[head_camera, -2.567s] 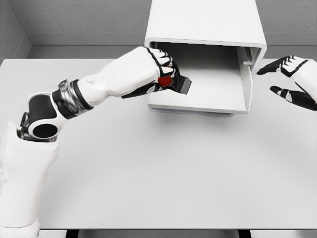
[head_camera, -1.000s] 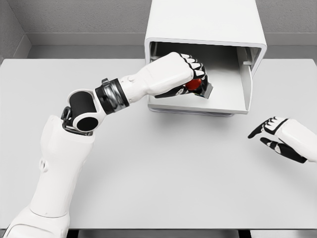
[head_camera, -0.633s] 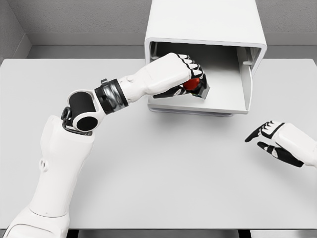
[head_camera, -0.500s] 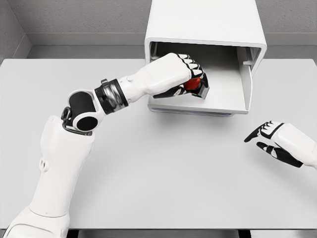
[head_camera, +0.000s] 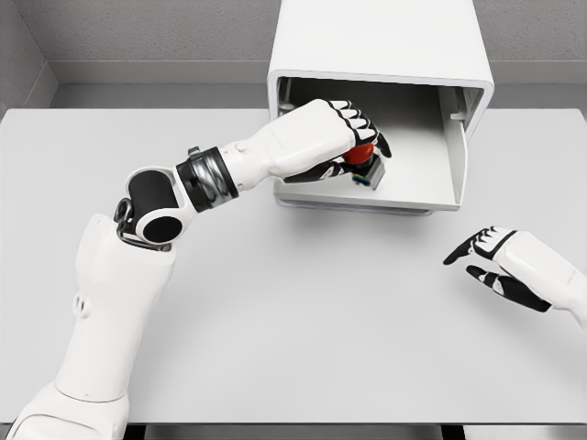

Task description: Slide open multi-storey tabletop storage cabinets and put open load switch and slide close multi-storey tabletop storage cabinets

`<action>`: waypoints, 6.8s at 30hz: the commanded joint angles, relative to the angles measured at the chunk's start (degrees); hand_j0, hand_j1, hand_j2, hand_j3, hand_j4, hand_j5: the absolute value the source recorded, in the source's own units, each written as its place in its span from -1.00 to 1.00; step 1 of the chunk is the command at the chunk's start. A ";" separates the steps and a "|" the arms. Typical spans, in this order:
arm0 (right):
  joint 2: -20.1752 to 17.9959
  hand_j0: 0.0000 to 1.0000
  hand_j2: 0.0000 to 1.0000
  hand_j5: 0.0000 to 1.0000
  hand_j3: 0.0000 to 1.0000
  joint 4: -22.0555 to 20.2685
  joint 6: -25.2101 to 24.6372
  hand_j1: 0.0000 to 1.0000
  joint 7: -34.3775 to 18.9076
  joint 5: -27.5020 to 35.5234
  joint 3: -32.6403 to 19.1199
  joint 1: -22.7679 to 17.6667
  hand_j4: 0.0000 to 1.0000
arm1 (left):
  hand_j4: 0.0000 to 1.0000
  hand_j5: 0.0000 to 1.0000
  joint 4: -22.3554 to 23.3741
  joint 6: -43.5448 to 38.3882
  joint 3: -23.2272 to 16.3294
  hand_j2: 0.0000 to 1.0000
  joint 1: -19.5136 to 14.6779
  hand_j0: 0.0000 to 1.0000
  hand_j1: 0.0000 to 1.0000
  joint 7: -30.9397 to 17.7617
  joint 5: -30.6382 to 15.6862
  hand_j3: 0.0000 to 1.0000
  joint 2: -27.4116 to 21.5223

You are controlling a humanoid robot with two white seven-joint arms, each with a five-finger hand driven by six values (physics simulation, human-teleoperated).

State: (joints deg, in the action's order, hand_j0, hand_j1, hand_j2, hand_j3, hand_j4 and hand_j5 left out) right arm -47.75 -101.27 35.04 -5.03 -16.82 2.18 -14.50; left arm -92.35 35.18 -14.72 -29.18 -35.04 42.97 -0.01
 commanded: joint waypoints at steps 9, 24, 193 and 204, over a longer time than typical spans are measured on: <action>0.11 0.14 0.14 0.14 0.14 0.02 -0.04 0.14 0.02 0.39 0.02 0.00 0.14 | 0.38 0.38 -0.02 -0.18 -0.04 0.38 0.09 0.38 0.38 0.04 -0.25 0.38 0.01; 0.11 0.22 0.22 0.22 0.22 -0.06 -0.04 0.22 0.20 0.65 -0.16 1.06 0.22 | 0.55 0.55 -2.57 -0.18 0.74 0.55 0.35 0.55 0.55 0.04 -0.60 0.55 0.01; 12.76 0.18 0.18 0.18 0.18 0.02 -0.04 0.18 0.20 2.41 2.57 3.78 0.18 | 1.00 1.00 17.73 -0.18 37.92 1.00 27.33 1.00 1.00 0.04 -27.59 1.00 -20.21; 16.02 0.18 0.18 0.18 0.18 0.02 -0.04 0.18 0.11 2.41 3.98 5.80 0.18 | 1.00 1.00 16.94 -0.18 37.57 1.00 27.77 1.00 1.00 0.04 -34.09 1.00 -20.29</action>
State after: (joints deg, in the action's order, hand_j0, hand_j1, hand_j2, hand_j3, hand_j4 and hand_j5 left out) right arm -31.98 -101.22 35.03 -4.93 -14.80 6.02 -8.61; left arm -75.33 35.13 22.88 -1.41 -35.02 10.31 -20.27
